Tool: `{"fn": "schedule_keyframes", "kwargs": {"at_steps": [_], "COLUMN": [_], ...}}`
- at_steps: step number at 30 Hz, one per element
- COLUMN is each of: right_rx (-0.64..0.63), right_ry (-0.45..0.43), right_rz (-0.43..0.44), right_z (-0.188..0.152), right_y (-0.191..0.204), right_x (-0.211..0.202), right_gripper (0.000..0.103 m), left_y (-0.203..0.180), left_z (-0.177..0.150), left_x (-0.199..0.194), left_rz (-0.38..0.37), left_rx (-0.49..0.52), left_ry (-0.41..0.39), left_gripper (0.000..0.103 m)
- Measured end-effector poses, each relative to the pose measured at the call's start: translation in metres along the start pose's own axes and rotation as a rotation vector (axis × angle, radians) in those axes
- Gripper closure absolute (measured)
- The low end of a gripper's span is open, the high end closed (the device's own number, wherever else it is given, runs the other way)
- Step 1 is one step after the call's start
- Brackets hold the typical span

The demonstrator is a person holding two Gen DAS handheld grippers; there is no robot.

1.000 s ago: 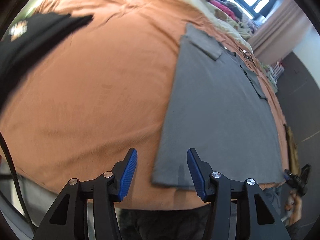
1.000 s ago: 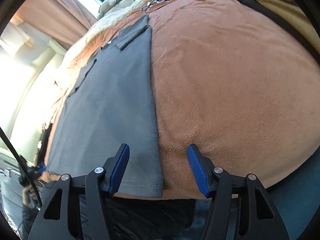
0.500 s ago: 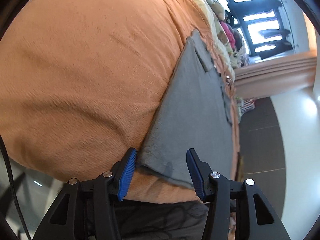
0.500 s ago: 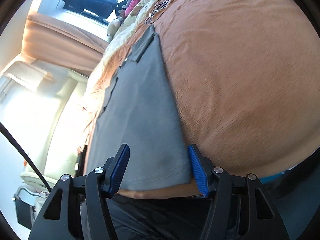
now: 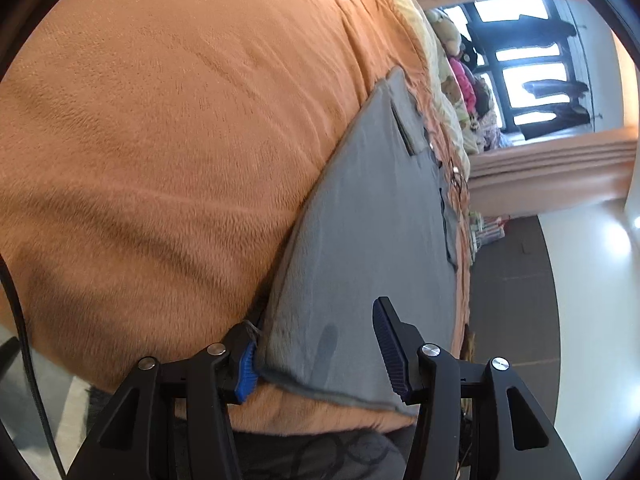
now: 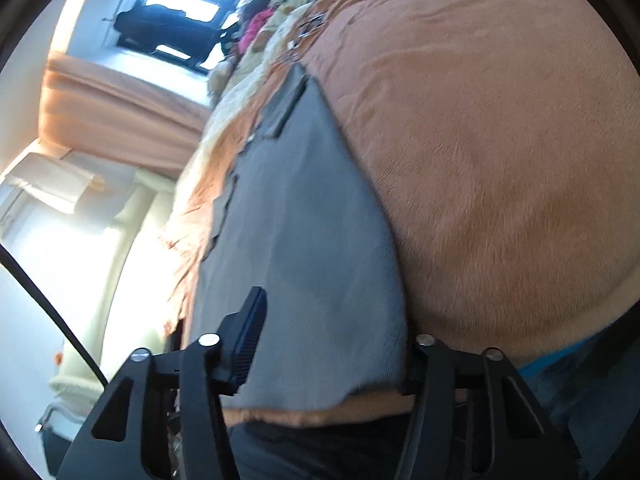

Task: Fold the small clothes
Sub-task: 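Close both tools on the hem edge of the folded t-shirt, then lift the held hem with both tools and fold it over toward the collar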

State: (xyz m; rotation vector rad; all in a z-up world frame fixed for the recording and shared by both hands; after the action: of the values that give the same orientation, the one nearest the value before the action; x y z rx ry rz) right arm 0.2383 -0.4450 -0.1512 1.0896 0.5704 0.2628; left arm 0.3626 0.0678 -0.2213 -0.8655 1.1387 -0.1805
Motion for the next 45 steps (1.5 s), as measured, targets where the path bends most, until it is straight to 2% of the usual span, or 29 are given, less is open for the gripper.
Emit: {"fn": "schedule_keyframes", "kwargs": {"at_steps": [1, 2, 4, 5, 6, 10, 16, 24, 32, 38, 45], "right_rx": [0.012, 0.022, 0.039, 0.042, 0.037, 0.009, -0.039, -0.099, -0.108, -0.147, -0.209], "right_ry": [0.0, -0.001, -0.008, -0.02, -0.032, -0.065, -0.082, -0.105, -0.115, -0.116, -0.135], "right_rz": [-0.011, -0.024, -0.048, -0.048, -0.048, -0.028, 0.001, 0.062, 0.106, 0.135, 0.213], "right_z": [0.001, 0.002, 0.005, 0.007, 0.007, 0.008, -0.006, -0.014, -0.021, -0.03, -0.036], "right_y": [-0.001, -0.003, -0.006, -0.005, -0.002, 0.016, 0.043, 0.059, 0.063, 0.08, 0.1], "right_x": [0.003, 0.005, 0.007, 0.005, 0.002, -0.007, -0.019, -0.047, -0.065, -0.088, -0.113], "right_gripper": [0.071, 0.082, 0.098, 0.103, 0.103, 0.103, 0.103, 0.103, 0.103, 0.103, 0.103], "left_y": [-0.002, -0.004, -0.006, -0.005, -0.003, 0.0, -0.004, -0.02, -0.028, -0.037, -0.039], "left_z": [0.0, 0.001, 0.002, 0.003, 0.003, 0.004, 0.004, -0.003, -0.021, -0.035, -0.053], "left_x": [0.001, 0.003, 0.006, 0.008, 0.008, -0.005, -0.028, -0.067, -0.116, -0.152, -0.204], "left_rz": [0.013, 0.033, 0.088, 0.105, 0.113, 0.103, 0.034, -0.066, -0.135, -0.178, -0.232], "left_rx": [0.0, 0.001, -0.007, -0.015, -0.028, -0.027, -0.04, -0.034, -0.042, -0.054, -0.052], "left_ry": [-0.007, -0.015, -0.021, -0.018, -0.014, -0.057, -0.087, -0.134, -0.172, -0.204, -0.258], "left_gripper": [0.053, 0.06, 0.078, 0.095, 0.098, 0.099, 0.1, 0.1, 0.1, 0.1, 0.1]}}
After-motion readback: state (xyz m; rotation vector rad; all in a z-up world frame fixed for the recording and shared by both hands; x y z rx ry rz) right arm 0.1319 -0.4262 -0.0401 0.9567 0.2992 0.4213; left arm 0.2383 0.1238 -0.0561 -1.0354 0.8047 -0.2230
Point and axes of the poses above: each gripper's, at about its wrist camera, not at the fingertips, and x roughly the way its jaws point, y to its left, z to its top, the point moved 2 cm from there along x, roughly the way its jaws point, and after that the axes turned 10 degrees about z, right-handed, at the moved point
